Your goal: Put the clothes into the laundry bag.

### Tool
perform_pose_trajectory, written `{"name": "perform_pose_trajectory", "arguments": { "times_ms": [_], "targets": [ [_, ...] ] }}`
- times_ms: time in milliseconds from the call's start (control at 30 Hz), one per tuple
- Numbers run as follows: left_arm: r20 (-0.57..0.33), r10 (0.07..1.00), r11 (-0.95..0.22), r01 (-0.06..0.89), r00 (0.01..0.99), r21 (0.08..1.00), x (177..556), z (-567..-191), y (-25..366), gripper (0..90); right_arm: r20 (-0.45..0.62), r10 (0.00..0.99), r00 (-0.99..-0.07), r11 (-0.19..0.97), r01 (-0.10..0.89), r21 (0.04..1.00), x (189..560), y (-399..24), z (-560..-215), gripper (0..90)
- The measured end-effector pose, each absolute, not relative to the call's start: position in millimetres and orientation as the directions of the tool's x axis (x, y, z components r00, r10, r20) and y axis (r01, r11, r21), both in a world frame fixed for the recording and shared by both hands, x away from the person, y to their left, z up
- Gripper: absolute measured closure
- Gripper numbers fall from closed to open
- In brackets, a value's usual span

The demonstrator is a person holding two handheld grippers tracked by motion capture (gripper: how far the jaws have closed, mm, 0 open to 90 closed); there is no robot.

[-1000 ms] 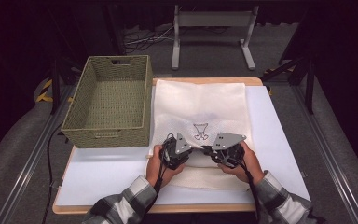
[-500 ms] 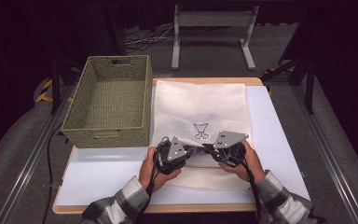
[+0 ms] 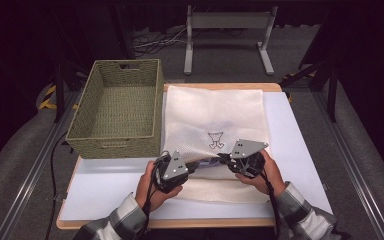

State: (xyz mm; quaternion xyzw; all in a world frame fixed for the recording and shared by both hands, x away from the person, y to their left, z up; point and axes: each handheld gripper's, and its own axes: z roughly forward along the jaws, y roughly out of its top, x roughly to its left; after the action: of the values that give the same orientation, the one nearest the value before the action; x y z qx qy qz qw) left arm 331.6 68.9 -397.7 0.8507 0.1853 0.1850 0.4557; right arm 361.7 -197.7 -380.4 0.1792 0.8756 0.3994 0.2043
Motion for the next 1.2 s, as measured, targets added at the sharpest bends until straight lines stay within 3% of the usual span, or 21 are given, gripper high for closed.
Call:
{"name": "perform_pose_trajectory", "arguments": {
  "times_ms": [400,667,767,833,933,1033,1200],
  "targets": [
    [0.166,0.589,-0.502,0.197,0.791,0.842,313.1,-394.8,132.3,76.9,-0.216,0.489,-0.845,0.606,0.152,0.781,362.3,-200.0,-378.4,86.0],
    [0.145,0.623,-0.484,0.233,0.769,0.843,311.1,-405.8,154.7,75.6,-0.213,0.494,-0.843,0.603,0.156,0.783,362.1,-200.9,-378.4,86.0],
    [0.13,0.635,-0.482,0.259,0.762,0.837,312.1,-410.7,159.3,73.0,-0.212,0.497,-0.842,0.599,0.156,0.785,362.2,-201.1,-378.4,86.0],
    [0.121,0.646,-0.485,0.283,0.754,0.827,314.0,-414.8,160.6,65.1,-0.216,0.501,-0.838,0.597,0.153,0.787,362.0,-201.3,-377.8,86.0],
    [0.122,0.663,-0.499,0.314,0.739,0.808,316.7,-420.3,158.7,65.8,-0.218,0.507,-0.834,0.592,0.154,0.791,361.3,-203.1,-377.2,86.0],
    [0.058,0.661,-0.465,0.347,0.748,0.814,322.1,-424.3,159.8,62.5,-0.217,0.512,-0.831,0.588,0.154,0.794,361.0,-205.6,-376.9,86.0],
    [0.033,0.636,-0.46,0.344,0.771,0.819,324.6,-426.2,156.7,58.0,-0.22,0.515,-0.829,0.583,0.15,0.798,360.5,-206.0,-376.7,86.0]
  ]
}}
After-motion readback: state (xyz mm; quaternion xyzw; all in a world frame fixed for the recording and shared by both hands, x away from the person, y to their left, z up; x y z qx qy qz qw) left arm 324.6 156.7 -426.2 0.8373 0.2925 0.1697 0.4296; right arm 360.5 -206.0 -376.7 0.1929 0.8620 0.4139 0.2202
